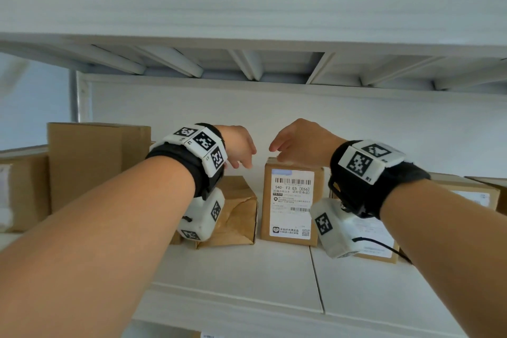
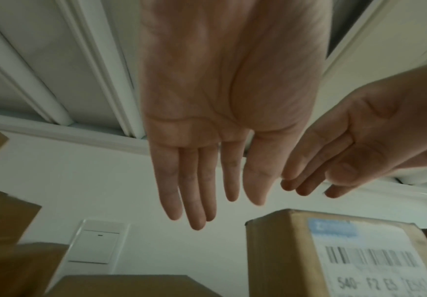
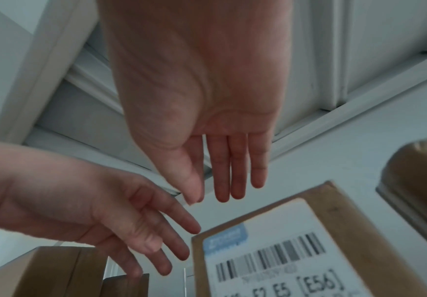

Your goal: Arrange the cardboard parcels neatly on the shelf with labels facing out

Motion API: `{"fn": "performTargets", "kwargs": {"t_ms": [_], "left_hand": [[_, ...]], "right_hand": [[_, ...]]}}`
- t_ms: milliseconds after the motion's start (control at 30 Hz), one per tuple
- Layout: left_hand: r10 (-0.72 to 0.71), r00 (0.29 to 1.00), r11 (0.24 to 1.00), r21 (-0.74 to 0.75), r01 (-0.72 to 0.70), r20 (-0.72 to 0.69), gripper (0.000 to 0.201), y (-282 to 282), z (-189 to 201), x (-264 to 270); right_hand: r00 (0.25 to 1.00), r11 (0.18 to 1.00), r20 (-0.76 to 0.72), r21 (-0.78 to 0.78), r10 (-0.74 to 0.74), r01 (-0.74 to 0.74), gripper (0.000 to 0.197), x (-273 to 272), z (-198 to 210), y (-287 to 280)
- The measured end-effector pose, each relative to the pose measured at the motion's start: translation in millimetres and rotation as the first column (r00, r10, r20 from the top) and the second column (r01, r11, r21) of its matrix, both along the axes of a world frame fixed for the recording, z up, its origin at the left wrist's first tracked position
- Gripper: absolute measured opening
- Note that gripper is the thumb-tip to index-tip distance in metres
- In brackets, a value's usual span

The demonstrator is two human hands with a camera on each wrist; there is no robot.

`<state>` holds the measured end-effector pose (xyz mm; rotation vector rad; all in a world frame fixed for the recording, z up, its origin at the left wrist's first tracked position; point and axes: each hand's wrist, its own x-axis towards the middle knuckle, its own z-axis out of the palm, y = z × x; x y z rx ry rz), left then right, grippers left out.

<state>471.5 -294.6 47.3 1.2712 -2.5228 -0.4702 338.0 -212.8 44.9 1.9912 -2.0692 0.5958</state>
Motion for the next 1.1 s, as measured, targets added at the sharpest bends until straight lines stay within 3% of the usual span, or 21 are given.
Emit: {"fn": "performTargets", "kwargs": {"t_ms": [133,300,600,900,1100], "left_hand": [[0.022,0.995,0.996,-0.089,-0.013,0.093,0.048,-4,-2,28],[-0.011,0.998,0.985,-0.173,0.022,0.069,0.043,-26,0,67],[-0.128,0.974,0.95,-0.261,0.175,0.186,0.034,-71,-36,95],[-0.177,0.962,0.944,-0.242,0.226,0.21,0.028,-79,-39,105],[-0.164,0.972,0.955,-0.22,0.199,0.166,0.025,-80,-40,106]], "right_hand": [[0.999,0.999,0.04,-0.051,0.02,-0.018,0.026,26,-5,-5],[0.992,0.996,0.129,-0.082,-0.005,0.016,0.023,67,-9,-27],[0.968,0.981,0.158,0.048,-0.195,0.189,0.023,116,-45,-57],[0.949,0.905,-0.001,0.303,-0.315,0.3,0.051,141,-60,-56],[0.948,0.888,0.018,0.357,-0.318,0.291,0.065,141,-60,-50]]}}
